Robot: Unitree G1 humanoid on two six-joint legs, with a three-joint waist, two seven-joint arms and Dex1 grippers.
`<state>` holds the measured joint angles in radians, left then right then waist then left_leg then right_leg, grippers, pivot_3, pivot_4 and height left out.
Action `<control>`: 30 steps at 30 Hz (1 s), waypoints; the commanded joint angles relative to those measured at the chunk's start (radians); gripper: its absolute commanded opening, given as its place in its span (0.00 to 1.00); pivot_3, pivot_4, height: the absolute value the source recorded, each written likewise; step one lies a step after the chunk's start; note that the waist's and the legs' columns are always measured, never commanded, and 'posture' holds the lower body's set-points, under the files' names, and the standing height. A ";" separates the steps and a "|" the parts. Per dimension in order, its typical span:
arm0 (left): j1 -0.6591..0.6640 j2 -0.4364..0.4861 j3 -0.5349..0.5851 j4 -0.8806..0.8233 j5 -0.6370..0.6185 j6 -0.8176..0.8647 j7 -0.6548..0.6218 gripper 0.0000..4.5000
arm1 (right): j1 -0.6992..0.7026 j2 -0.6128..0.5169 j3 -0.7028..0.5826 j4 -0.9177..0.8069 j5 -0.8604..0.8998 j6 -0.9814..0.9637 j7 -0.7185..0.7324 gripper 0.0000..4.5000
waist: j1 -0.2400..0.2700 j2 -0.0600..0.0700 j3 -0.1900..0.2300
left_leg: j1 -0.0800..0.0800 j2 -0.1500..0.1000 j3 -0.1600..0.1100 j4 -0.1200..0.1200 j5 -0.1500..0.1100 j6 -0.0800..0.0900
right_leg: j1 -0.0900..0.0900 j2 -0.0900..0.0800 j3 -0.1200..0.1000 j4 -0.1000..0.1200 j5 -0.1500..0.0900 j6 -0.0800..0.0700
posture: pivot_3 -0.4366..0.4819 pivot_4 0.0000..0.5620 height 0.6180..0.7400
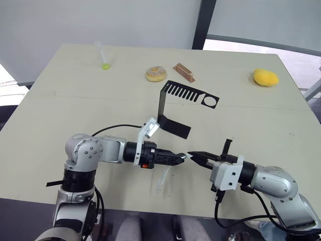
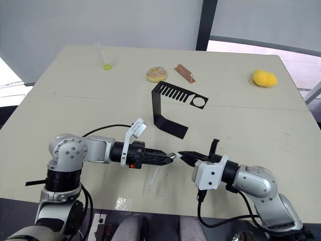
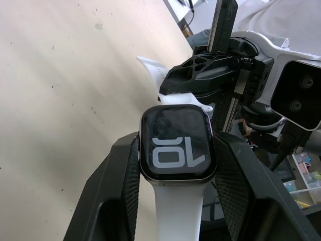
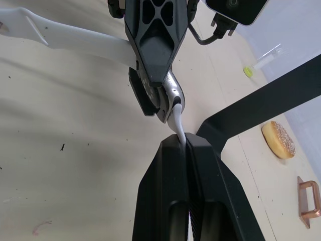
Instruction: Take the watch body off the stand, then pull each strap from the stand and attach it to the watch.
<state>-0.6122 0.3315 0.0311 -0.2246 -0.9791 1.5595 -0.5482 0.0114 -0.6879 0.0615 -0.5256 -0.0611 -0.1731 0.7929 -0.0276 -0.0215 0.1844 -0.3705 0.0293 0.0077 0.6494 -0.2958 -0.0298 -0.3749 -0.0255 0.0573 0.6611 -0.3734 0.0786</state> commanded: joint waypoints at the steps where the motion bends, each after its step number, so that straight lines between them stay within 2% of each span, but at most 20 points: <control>1: -0.019 -0.045 -0.032 -0.035 -0.040 0.001 -0.023 0.36 | -0.022 0.008 0.025 -0.033 0.014 -0.031 -0.003 0.00 | 0.000 0.000 0.000 | 0.000 0.000 0.000 0.000 0.000 0.000 | 0.000 0.000 0.000 0.000 0.000 0.000 | 0.48 0.27 1.00; 30: -0.043 -0.069 -0.029 -0.032 -0.042 0.022 -0.007 0.36 | -0.033 0.024 0.046 -0.007 -0.001 -0.035 -0.011 0.00 | 0.000 0.000 0.000 | 0.000 0.000 0.000 0.000 0.000 0.000 | 0.000 0.000 0.000 0.000 0.000 0.000 | 0.48 0.27 1.00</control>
<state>-0.6265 0.3120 0.0365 -0.2201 -0.9750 1.5796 -0.5252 -0.0036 -0.6819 0.0706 -0.5022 -0.0715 -0.1734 0.7928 -0.0274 -0.0215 0.1844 -0.3705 0.0292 0.0077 0.6494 -0.2958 -0.0298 -0.3749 -0.0254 0.0573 0.6611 -0.3734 0.0786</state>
